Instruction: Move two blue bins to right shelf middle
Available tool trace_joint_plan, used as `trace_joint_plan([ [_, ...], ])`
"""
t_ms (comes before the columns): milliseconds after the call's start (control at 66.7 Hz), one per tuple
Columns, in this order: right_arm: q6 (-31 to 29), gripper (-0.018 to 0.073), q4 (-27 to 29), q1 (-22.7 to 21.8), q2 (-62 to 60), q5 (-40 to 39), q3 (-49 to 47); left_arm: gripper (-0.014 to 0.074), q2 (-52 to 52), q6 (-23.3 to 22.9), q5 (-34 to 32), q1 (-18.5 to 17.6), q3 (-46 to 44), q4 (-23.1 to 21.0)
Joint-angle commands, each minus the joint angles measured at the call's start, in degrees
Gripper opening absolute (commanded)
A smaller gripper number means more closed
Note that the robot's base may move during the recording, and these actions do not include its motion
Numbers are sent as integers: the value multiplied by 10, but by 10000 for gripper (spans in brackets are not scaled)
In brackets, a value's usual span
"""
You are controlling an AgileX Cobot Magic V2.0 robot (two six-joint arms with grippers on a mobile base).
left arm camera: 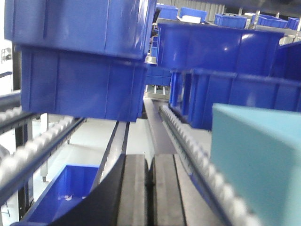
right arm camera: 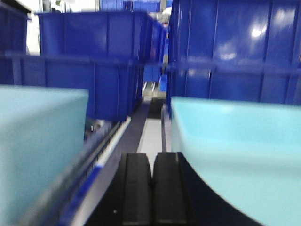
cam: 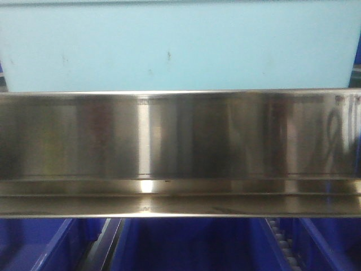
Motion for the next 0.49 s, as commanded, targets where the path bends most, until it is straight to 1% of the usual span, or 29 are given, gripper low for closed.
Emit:
trace_joint_plan([
  [0, 0, -163, -2, -1, 22, 44, -63, -111, 29, -1, 60, 0, -63, 1],
  [75, 0, -163, -2, -1, 56, 69, -112, -111, 69, -1, 89, 0, -116, 1],
  [285, 0, -163, -2, -1, 202, 124, -250, -111, 228, -1, 160, 0, -261, 2],
  [480, 0, -163, -2, -1, 333, 163, -366, -111, 385, -1, 265, 0, -384, 0],
])
